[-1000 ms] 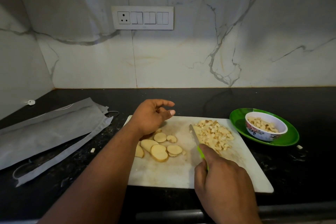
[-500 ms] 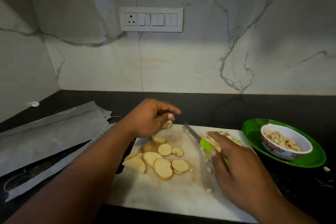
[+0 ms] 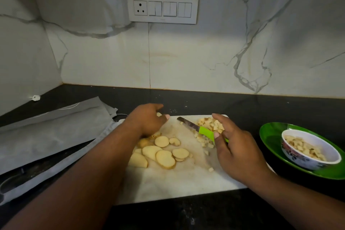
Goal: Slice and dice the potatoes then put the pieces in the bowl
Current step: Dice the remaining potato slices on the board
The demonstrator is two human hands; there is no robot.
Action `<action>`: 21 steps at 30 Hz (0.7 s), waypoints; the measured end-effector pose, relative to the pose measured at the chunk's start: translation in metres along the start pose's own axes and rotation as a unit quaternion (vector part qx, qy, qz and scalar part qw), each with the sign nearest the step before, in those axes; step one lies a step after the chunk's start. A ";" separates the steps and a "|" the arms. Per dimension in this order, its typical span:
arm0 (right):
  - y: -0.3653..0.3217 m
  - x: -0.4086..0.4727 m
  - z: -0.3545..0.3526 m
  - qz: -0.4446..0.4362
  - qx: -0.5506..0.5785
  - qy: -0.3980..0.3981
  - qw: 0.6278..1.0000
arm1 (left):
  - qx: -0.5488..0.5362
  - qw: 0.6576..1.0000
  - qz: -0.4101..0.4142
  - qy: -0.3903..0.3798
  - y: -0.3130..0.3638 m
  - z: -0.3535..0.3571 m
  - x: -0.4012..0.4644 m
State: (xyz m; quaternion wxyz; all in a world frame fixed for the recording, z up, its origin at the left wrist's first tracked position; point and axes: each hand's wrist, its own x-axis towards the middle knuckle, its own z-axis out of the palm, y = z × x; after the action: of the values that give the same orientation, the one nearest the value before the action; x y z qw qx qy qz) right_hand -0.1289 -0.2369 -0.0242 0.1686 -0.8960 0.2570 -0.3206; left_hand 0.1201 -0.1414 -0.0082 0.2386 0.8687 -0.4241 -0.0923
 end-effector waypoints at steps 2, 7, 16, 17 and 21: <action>-0.003 0.006 0.002 -0.019 -0.035 -0.009 0.999 | 0.040 0.999 -0.001 -0.022 0.001 0.001 0.002; -0.003 0.000 0.006 -0.063 -0.133 -0.073 0.987 | -0.011 1.000 0.005 0.022 -0.001 0.001 0.004; -0.007 -0.004 0.002 -0.079 -0.134 -0.094 0.983 | -0.063 0.994 0.048 0.080 0.011 0.001 -0.007; -0.005 -0.003 0.003 -0.070 -0.113 -0.094 0.987 | -0.061 0.995 0.044 0.065 0.011 0.004 -0.011; 0.003 -0.002 0.010 -0.057 -0.076 -0.076 0.993 | -0.064 0.995 0.046 0.055 0.014 0.023 -0.015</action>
State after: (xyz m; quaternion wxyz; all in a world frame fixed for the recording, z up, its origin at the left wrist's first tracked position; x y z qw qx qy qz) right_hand -0.1246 -0.2367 -0.0339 0.1003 -0.9412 0.2153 -0.2401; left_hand 0.0931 -0.1447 -0.0217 0.3205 0.8352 -0.4429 -0.0597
